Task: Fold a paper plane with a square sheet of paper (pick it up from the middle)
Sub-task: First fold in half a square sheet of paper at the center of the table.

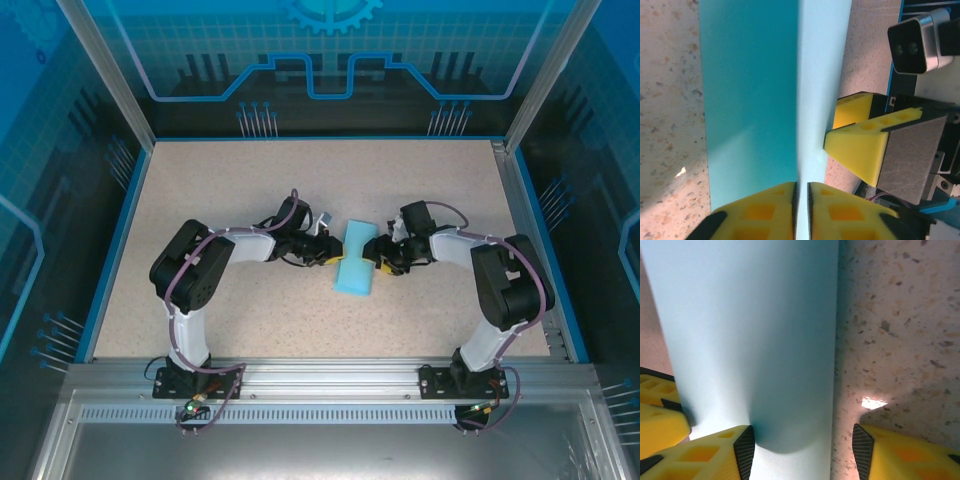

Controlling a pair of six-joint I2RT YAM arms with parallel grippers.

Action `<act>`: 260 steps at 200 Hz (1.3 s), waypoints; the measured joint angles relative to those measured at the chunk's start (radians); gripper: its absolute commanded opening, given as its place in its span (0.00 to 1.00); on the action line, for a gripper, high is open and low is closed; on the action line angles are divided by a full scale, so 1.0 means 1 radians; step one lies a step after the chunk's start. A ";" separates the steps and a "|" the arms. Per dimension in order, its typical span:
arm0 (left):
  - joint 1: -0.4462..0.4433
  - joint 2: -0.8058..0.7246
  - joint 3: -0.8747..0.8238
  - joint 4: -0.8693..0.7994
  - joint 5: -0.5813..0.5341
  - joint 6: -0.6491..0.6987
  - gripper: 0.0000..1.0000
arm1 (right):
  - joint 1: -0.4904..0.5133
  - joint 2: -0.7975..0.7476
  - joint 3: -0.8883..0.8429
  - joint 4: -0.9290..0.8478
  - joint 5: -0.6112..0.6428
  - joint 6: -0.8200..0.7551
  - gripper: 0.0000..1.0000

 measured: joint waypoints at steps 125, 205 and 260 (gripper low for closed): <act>0.000 -0.218 -0.015 -0.209 -0.349 0.032 0.60 | 0.098 0.097 0.221 -0.289 0.216 -0.061 0.65; 0.000 -0.227 -0.037 -0.235 -0.402 0.045 0.60 | 0.109 0.138 0.286 -0.365 0.233 -0.059 0.68; 0.001 -0.273 -0.077 -0.252 -0.468 0.042 0.60 | 0.111 0.167 0.325 -0.411 0.245 -0.060 0.69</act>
